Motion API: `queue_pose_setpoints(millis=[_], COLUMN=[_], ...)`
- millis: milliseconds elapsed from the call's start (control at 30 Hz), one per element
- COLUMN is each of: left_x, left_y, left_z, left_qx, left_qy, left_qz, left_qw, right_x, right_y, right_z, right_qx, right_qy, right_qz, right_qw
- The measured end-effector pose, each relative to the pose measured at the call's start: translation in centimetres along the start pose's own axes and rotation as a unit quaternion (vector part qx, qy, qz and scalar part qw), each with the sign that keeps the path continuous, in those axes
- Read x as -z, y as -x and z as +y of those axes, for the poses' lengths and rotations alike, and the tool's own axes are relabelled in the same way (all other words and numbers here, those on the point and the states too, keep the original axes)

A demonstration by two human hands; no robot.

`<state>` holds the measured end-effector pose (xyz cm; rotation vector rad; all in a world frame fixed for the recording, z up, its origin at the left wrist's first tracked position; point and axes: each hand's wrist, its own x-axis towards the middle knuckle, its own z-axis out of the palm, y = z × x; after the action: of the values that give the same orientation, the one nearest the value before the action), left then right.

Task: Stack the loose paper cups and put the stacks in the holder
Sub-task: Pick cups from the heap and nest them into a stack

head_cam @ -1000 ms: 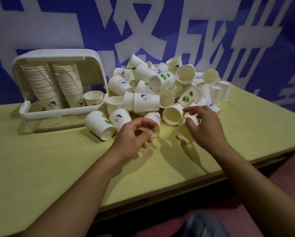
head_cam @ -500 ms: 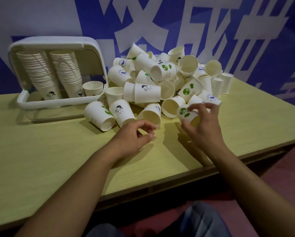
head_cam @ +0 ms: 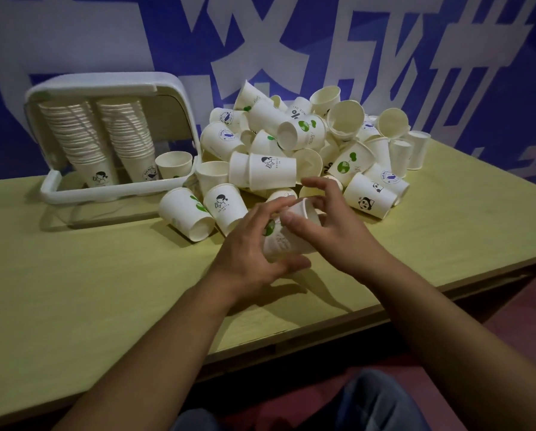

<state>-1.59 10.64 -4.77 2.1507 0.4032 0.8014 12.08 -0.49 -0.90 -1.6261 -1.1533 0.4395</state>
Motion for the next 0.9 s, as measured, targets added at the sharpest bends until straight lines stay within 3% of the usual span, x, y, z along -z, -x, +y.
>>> queue_pose_setpoints(millis=[100,200,333,467,633,767,900], left_x=[0.2,0.5,0.8,0.8,0.9,1.0,0.9], left_y=[-0.2,-0.6,-1.1,-1.2,-1.1,-1.0,-1.0], left_z=[-0.2,-0.6,-1.8,-2.2,-2.8,-2.7,-2.7], left_qx=[-0.005,-0.001,0.026,0.029,0.019,0.026,0.029], left_qy=[-0.02,-0.047,-0.013,0.021,0.05,0.07,0.073], left_qz=[0.059,0.14,0.209,0.183,0.145,0.114,0.096], left_qw=[0.998,0.989,0.977,0.983,0.988,0.991,0.992], right_x=[-0.7,-0.3,0.2,-0.1,-0.3,0.0,1.5], right_y=[-0.9,-2.7,-5.9,-9.0,-11.3,-12.2,-11.9], right_z=[-0.4,-0.4,0.6,1.2,0.4,0.0,-0.2], right_qx=[0.003,0.03,0.079,0.117,0.095,0.069,0.076], right_qy=[0.013,0.047,0.192,0.307,0.436,0.477,0.456], right_qz=[-0.011,0.049,0.08,0.045,-0.006,0.002,0.008], right_qw=[1.0,0.997,0.975,0.944,0.895,0.876,0.887])
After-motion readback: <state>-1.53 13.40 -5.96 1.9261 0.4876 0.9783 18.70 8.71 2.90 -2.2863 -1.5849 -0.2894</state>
